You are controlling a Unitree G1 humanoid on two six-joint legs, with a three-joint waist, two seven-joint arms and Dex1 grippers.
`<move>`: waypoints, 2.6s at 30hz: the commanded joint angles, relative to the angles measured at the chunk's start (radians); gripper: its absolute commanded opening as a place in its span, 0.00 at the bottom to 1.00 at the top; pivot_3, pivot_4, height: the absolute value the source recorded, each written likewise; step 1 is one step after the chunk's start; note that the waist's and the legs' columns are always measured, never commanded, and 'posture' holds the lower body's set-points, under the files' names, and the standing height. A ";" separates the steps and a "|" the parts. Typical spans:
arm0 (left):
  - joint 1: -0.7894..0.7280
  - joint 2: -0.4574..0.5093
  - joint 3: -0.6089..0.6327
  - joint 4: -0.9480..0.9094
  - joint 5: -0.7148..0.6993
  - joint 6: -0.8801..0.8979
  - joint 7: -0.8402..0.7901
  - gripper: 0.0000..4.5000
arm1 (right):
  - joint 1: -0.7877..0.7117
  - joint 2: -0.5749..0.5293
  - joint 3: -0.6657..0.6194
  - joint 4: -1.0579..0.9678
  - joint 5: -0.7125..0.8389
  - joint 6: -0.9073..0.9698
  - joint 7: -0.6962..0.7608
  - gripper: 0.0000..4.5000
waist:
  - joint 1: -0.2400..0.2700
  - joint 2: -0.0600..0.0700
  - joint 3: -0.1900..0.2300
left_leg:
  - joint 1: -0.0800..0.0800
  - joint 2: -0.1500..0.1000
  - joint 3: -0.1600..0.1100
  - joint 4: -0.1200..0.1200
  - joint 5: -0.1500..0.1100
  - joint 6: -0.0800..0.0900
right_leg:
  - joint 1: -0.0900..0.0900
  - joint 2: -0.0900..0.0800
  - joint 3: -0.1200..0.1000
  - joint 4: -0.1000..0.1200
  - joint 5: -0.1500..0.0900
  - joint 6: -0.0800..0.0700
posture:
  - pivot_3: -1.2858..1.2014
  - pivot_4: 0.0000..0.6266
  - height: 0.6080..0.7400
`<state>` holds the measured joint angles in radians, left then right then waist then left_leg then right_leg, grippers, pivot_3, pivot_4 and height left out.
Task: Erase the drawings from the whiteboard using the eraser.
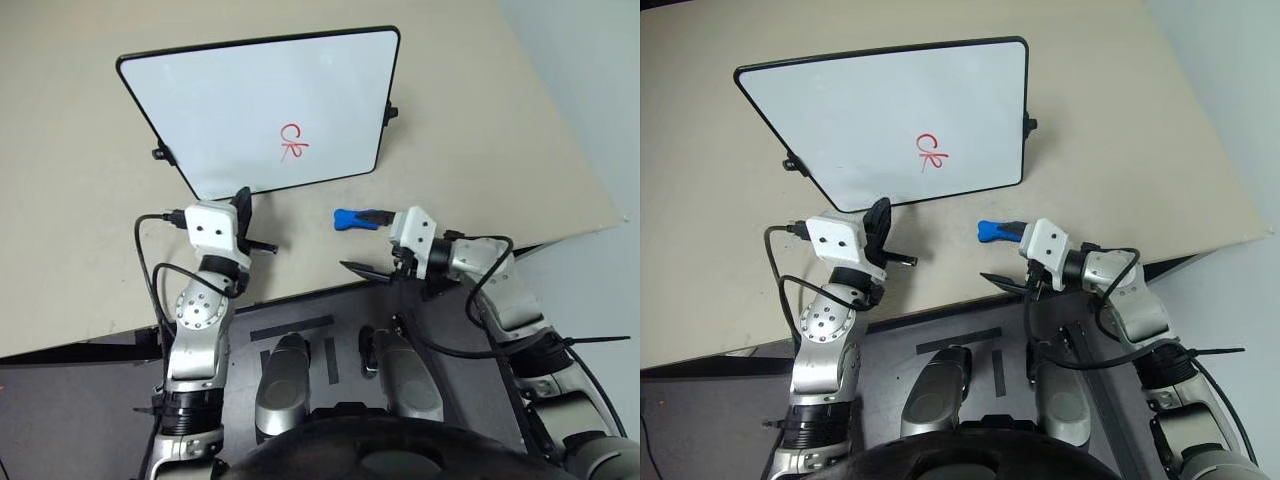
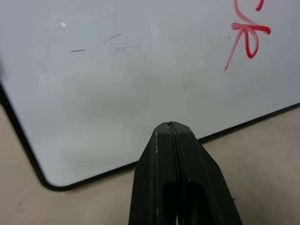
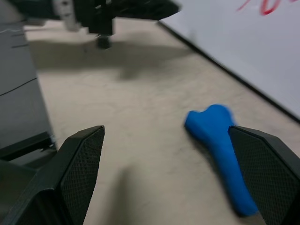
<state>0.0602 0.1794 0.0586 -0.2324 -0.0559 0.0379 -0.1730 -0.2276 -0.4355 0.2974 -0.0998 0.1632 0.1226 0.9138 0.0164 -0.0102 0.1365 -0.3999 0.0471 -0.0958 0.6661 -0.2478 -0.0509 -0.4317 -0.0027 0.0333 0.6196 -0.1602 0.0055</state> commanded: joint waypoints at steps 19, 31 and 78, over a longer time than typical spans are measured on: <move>0.001 -0.037 -0.019 0.002 0.010 -0.044 0.018 0.00 | -0.129 0.012 -0.006 0.223 -0.048 -0.100 0.018 0.86 | 0.001 0.000 0.000 | 0.002 0.000 -0.001 0.000 0.000 0.000 | 0.001 0.000 0.000 0.000 0.002 -0.003 | 0.52 0.24 1.00; -0.008 -0.046 -0.017 0.010 0.016 -0.056 0.030 0.00 | -0.177 0.022 -0.025 0.286 -0.104 -0.187 -0.025 0.00 | 0.000 0.000 0.000 | 0.002 0.000 -0.001 -0.001 0.000 0.000 | 0.001 0.000 0.000 0.000 0.002 -0.004 | 0.52 0.24 1.00; 0.007 -0.045 0.001 -0.002 0.013 -0.065 0.044 0.00 | -0.832 0.152 0.106 1.016 -0.686 -1.013 -0.745 0.00 | -0.003 0.001 0.001 | -0.001 0.002 -0.001 -0.002 -0.001 -0.001 | -0.011 -0.003 -0.001 0.007 0.011 -0.013 | 0.52 0.24 1.00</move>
<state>0.0794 0.1345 0.0616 -0.2174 -0.0395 -0.0037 -0.1270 -1.0302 -0.2754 0.4475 0.9366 -0.5453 -0.8916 0.2010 0.0138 -0.0090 0.1372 -0.4007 0.0494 -0.0971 0.6639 -0.2490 -0.0514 -0.4430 -0.0052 0.0326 0.6268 -0.1487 -0.0071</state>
